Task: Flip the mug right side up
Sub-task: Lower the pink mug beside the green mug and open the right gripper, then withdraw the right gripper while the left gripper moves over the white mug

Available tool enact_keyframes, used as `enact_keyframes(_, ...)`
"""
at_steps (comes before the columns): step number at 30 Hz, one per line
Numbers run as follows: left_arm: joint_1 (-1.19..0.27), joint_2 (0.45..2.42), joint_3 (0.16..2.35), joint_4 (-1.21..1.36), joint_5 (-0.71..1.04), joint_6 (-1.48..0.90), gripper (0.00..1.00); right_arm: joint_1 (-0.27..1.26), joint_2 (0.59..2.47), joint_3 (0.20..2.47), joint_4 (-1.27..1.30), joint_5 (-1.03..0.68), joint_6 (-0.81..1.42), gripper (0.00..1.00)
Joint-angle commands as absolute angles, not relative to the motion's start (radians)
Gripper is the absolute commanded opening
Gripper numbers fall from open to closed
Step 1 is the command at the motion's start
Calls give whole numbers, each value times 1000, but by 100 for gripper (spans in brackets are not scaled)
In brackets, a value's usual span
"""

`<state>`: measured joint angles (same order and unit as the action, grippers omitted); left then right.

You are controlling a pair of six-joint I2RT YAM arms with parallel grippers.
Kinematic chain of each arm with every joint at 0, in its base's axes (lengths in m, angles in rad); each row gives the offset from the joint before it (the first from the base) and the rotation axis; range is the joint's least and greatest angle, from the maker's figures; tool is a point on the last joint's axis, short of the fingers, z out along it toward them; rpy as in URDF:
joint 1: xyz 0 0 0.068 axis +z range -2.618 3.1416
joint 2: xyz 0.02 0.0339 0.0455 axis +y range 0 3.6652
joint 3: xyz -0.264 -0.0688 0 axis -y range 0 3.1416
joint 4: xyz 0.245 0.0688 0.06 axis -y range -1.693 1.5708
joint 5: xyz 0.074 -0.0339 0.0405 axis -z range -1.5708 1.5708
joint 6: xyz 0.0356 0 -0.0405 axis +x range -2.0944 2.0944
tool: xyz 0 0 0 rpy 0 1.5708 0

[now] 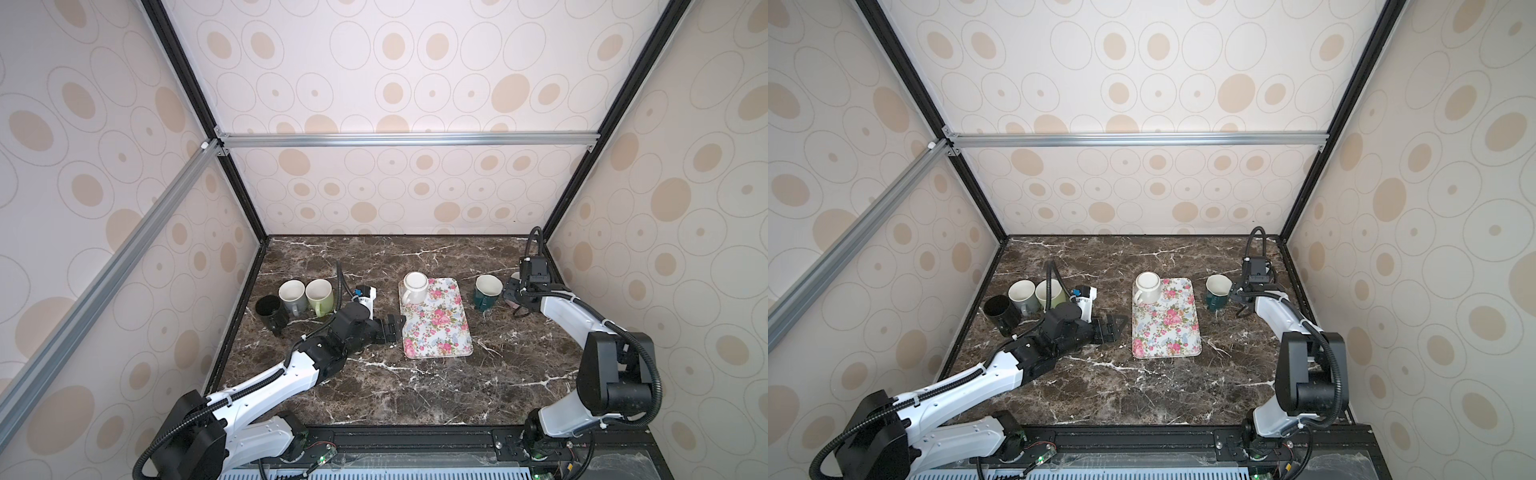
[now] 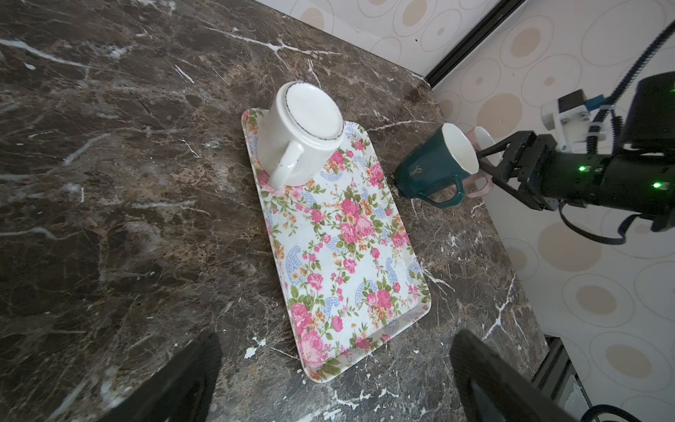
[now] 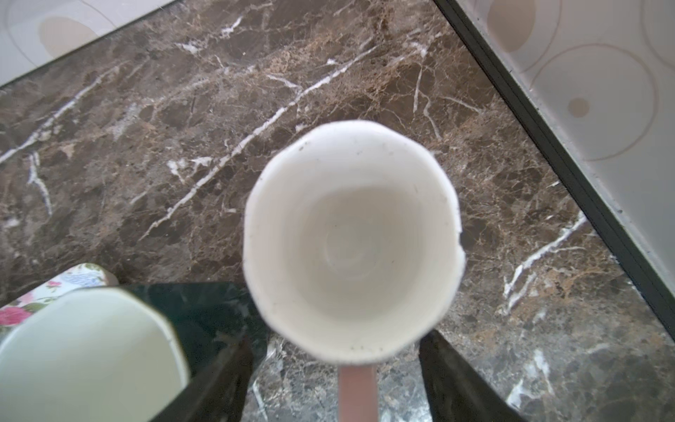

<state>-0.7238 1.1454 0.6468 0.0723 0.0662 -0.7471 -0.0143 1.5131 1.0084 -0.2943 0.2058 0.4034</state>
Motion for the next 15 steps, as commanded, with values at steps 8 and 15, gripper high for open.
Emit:
enact_keyframes(8, -706, 1200, 769, 35, 70, -670, 98, -17, 1238, 945, -498, 90, 376, 82)
enact_keyframes(15, -704, 1260, 844, -14, 75, -566, 98, -18, 964, 853, -549, -168, 331, 87)
